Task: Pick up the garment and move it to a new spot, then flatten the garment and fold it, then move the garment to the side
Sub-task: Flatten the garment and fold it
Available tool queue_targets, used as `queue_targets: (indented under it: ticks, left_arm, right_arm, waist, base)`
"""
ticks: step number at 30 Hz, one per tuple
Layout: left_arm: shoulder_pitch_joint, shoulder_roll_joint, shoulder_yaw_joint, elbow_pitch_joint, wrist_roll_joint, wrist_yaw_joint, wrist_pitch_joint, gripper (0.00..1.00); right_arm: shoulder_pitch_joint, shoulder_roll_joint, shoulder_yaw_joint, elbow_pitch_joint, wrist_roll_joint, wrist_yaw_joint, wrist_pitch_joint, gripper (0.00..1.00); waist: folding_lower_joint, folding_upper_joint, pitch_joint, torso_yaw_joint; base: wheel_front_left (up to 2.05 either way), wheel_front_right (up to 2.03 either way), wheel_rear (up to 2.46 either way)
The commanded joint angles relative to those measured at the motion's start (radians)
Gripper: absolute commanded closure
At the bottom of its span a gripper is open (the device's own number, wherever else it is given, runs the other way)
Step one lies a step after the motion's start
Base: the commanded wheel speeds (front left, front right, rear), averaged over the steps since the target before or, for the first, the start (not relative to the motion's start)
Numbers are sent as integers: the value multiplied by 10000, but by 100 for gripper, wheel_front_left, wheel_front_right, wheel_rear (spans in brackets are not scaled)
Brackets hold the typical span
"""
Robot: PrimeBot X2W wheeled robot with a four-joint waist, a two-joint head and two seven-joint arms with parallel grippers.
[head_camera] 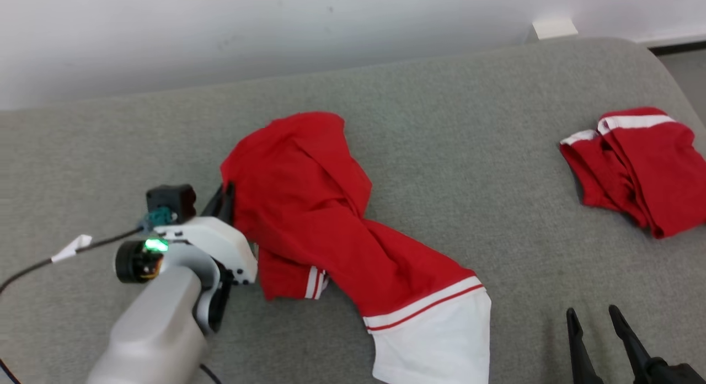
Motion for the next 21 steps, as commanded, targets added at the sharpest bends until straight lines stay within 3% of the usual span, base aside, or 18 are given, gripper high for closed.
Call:
queue_targets:
  ticks: [1, 4, 8, 13, 14, 15, 16, 17, 21]
  left_arm:
    - [499, 153, 67, -451, 30, 82, -91, 100]
    - [1384, 353, 135, -1787, 161, 275, -151, 100]
    - [2930, 843, 273, -4165, 70, 910, -114, 100]
    - [4936, 1699, 385, -7552, -38, 2177, 515, 100]
    - [4936, 1699, 385, -7552, -38, 2177, 515, 100]
    - [5671, 2064, 415, -8829, -20, 2726, 821, 100]
    - [5984, 2216, 443, -9410, -4, 2970, 945, 100]
    - [5984, 2216, 443, -9410, -4, 2970, 945, 100]
    - [7352, 2754, 345, -11599, -101, 3914, 1636, 100]
  right_arm:
    - [186, -85, -87, -7, -28, -30, 9, 0]
    - [426, -106, -128, -3, -61, -30, 9, 0]
    - [669, -88, -146, -2, -16, -30, 9, 0]
    - [986, -50, -77, 46, 46, -30, 9, 0]
    - [986, -50, -77, 46, 46, -30, 9, 0]
    - [1096, -43, -122, 54, 62, -30, 9, 0]
    - [1151, -32, -139, 40, 62, -30, 9, 0]
    - [1151, -32, -139, 40, 62, -30, 9, 0]
    - [1324, -19, -182, 29, 29, -30, 8, 0]
  waist:
    - [-1, -1, -477, 430]
    - [-1, -1, -939, 806]
    - [-1, -1, -1434, 1254]
    - [-1, -1, -1906, 1779]
    - [-1, -1, -1906, 1779]
    - [-1, -1, -2028, 1976]
    - [-1, -1, -2078, 2066]
    - [-1, -1, -2078, 2066]
    - [-1, -1, -2224, 2451]
  base:
    - [0, 0, 0]
    - [0, 0, 0]
    - [0, 0, 0]
    - [0, 0, 0]
    - [0, 0, 0]
    - [0, 0, 0]
    - [0, 0, 0]
    - [0, 0, 0]
    - [0, 0, 0]
